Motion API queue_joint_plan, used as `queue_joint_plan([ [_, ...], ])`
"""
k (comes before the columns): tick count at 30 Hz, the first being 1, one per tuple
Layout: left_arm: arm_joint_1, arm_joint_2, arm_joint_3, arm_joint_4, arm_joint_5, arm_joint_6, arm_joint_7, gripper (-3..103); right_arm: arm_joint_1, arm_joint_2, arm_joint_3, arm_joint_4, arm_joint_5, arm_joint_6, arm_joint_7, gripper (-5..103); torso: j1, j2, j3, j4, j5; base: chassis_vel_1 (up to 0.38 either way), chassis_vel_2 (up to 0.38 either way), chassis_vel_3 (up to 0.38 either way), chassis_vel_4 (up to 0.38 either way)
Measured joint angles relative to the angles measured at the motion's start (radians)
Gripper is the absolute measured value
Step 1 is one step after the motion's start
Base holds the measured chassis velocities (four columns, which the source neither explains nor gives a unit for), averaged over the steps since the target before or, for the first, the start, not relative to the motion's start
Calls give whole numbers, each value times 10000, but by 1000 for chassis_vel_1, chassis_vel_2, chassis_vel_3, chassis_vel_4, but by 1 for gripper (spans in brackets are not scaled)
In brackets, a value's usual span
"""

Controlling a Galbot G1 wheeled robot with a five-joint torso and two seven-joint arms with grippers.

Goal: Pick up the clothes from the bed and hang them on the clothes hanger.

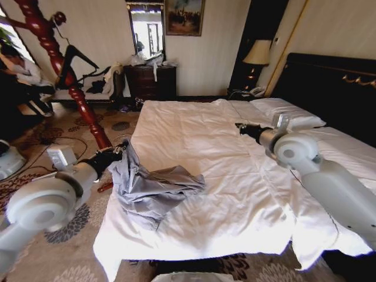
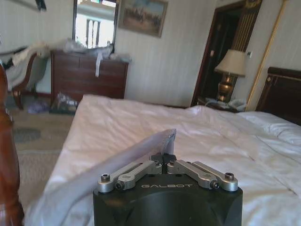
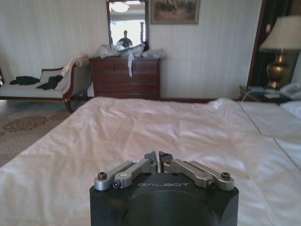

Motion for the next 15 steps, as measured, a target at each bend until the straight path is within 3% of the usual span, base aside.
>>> queue_joint_plan([
  [5, 1357, -672, -344, -95, 342, -55, -249, 0, -135, 217, -388, -292, -397, -54, -343, 17, 6, -2, 3, 8, -4, 0, 0, 0, 0],
  [7, 2422, -1437, -367, -96, 1016, -157, -160, 0, -225, 347, -689, -348, -633, -30, -561, 22, 4, -1, 1, 4, -9, 0, 0, 0, 0],
  [10, 4465, -2721, -270, -93, 2417, -348, 570, 0, -127, 761, -1313, -630, -971, 116, -906, 38, 1, -1, 0, 4, -3, 0, 0, 0, 0],
  [11, 4465, -2721, -270, -93, 2417, -348, 570, 0, -127, 761, -1313, -630, -971, 116, -906, 38, 1, -1, 0, 4, -3, 0, 0, 0, 0],
  [15, 6302, -4477, 58, -83, 3897, -515, 1416, 0, 592, 1683, -2580, -1323, -1494, 253, -1403, 55, 0, -1, 0, 13, -2, 0, 0, 0, 0],
])
